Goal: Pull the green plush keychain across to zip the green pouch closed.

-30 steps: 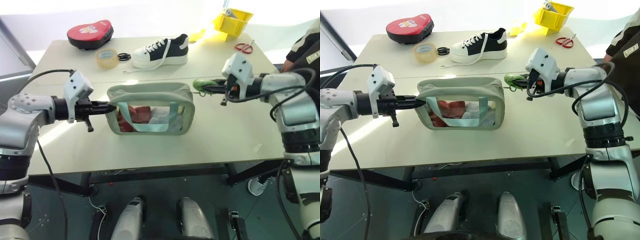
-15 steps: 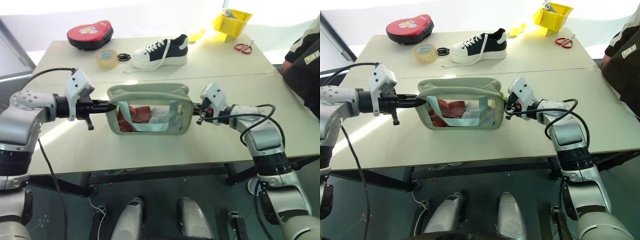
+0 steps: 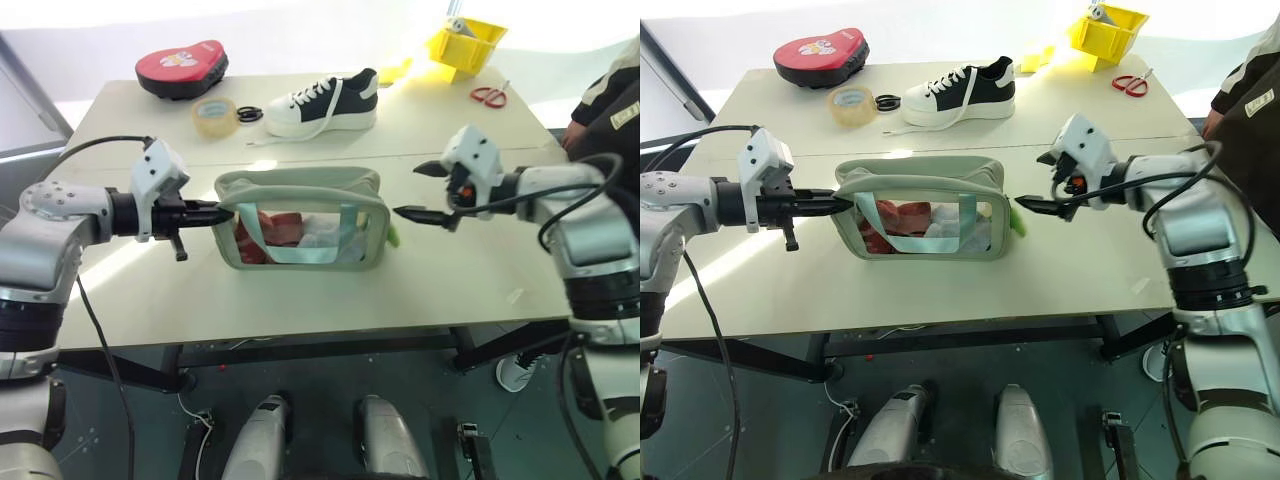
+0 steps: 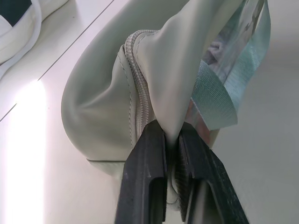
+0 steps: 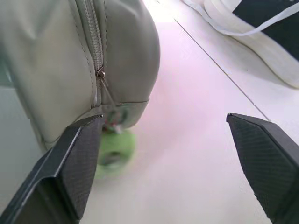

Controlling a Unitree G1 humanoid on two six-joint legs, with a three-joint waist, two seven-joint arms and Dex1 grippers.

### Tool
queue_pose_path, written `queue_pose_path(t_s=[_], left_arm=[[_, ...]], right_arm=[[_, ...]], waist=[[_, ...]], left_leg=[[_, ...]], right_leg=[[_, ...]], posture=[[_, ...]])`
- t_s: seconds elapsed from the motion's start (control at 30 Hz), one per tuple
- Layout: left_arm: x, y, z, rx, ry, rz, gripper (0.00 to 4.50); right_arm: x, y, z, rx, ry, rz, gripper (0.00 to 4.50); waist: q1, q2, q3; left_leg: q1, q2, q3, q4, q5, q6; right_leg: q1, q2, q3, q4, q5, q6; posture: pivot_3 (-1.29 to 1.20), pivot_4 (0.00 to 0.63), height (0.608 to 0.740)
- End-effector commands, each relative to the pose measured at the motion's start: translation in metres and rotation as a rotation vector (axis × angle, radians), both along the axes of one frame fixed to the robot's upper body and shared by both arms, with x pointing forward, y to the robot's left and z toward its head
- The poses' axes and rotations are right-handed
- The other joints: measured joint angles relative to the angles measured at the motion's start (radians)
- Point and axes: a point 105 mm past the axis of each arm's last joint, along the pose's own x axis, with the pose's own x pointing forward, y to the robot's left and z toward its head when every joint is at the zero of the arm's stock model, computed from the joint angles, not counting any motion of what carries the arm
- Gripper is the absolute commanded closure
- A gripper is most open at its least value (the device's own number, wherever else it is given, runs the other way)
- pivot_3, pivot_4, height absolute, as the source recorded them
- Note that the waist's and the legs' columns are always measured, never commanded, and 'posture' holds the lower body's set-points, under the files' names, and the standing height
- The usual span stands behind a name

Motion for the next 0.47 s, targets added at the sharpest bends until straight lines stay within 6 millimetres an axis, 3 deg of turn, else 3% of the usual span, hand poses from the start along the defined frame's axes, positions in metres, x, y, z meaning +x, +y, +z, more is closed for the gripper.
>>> queue_pose_path(t_s=[0.03,0.13,0.2,0.37,0.47], left_arm=[[-0.005,0.003,0.016,-0.035,-0.029,-0.017,2.36],[-0.006,0.006,0.031,-0.088,-0.038,-0.008,0.83],[-0.008,0.009,0.045,-0.135,-0.045,0.001,0.06],[-0.006,0.032,0.070,-0.190,-0.101,0.081,0.06],[-0.007,0.043,0.073,-0.156,-0.142,0.106,0.06]], right_arm=[[-0.012,0.001,0.018,-0.023,-0.033,0.097,0.00],[-0.016,0.005,0.022,-0.005,-0.030,0.122,0.00],[-0.018,0.008,0.026,0.006,-0.032,0.139,0.00],[-0.024,0.014,0.035,0.039,-0.040,0.159,0.00],[-0.025,0.013,0.037,0.038,-0.050,0.152,0.00]], waist=[[0.000,0.000,0.000],[-0.003,0.000,0.000],[-0.002,0.000,0.000],[-0.001,0.000,0.000],[-0.001,0.000,0.000]], left_leg=[[0.000,0.000,0.000,0.000,0.000,0.000],[0.000,0.000,0.000,0.000,0.000,0.000],[0.000,0.000,0.000,0.000,0.000,0.000],[0.000,0.000,0.000,0.000,0.000,0.000],[0.000,0.000,0.000,0.000,0.000,0.000]], right_leg=[[0.000,0.000,0.000,0.000,0.000,0.000],[0.000,0.000,0.000,0.000,0.000,0.000],[-0.001,0.000,0.000,0.000,0.000,0.000],[-0.001,0.000,0.000,0.000,0.000,0.000],[-0.001,0.000,0.000,0.000,0.000,0.000]], posture=[[0.00,0.150,0.740],[0.00,0.150,0.740],[0.00,0.150,0.740],[0.00,0.150,0.740],[0.00,0.150,0.740]])
